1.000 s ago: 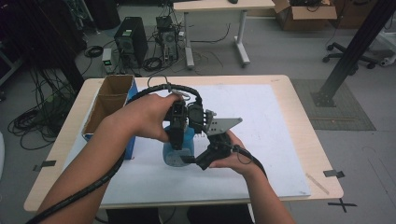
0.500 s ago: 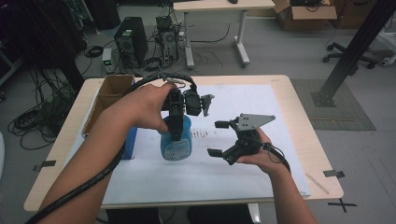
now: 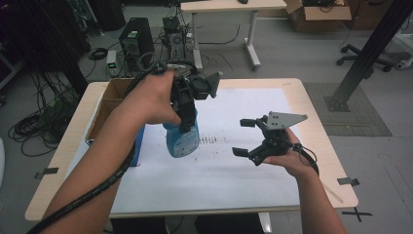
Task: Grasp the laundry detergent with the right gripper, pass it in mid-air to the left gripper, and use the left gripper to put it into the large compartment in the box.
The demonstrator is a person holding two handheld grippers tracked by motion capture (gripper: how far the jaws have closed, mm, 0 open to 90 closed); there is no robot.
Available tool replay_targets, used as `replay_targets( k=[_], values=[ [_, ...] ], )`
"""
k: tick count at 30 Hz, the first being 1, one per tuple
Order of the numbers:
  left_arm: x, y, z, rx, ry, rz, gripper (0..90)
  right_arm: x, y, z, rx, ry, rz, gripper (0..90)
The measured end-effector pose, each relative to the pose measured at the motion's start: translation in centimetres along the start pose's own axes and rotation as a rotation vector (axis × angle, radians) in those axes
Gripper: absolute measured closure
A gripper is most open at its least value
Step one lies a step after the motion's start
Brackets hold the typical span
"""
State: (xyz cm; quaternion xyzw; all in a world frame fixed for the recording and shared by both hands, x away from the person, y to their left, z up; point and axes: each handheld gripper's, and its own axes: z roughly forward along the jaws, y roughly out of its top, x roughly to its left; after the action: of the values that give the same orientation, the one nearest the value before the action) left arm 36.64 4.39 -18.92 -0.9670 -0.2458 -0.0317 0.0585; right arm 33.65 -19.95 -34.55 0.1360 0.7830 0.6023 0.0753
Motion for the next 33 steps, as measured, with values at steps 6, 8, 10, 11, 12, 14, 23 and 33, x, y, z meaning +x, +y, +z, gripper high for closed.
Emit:
replay_targets(
  k=[6, 8, 10, 11, 12, 14, 23, 33],
  values=[
    [1.1, -0.5, -1.0, 0.007, -0.011, -0.1, 37.4, -0.8, 0.8, -1.1, 0.04, -0.018, -0.016, 0.0],
    [1.5, -0.8, -1.3, 0.007, -0.013, -0.113, 37.4, -1.2, 1.1, -1.4, 0.067, -0.022, -0.026, 0.0],
    [2.0, -1.2, -1.7, -0.002, -0.022, -0.145, 37.4, -1.5, 1.5, -1.6, 0.091, -0.027, -0.03, 0.0],
    [2.1, -1.4, -1.8, -0.009, -0.027, -0.159, 37.4, -1.7, 1.8, -1.7, 0.109, -0.028, -0.037, 0.0],
    [2.2, -1.5, -1.9, -0.013, -0.028, -0.165, 37.4, -1.9, 2.1, -1.8, 0.124, -0.029, -0.042, 0.0],
    [2.6, -1.9, -2.2, -0.01, -0.033, -0.17, 37.4, -2.3, 2.6, -2.0, 0.16, -0.026, -0.062, 0.0],
    [4.4, -3.4, -2.8, 0.005, -0.058, -0.252, 37.5, -3.9, 4.5, -2.5, 0.355, 0.002, -0.141, 0.8],
    [6.4, -5.3, -3.9, 0.009, -0.078, -0.329, 37.4, -4.8, 4.3, -2.6, 0.591, 0.001, -0.156, 2.2]
  ],
)
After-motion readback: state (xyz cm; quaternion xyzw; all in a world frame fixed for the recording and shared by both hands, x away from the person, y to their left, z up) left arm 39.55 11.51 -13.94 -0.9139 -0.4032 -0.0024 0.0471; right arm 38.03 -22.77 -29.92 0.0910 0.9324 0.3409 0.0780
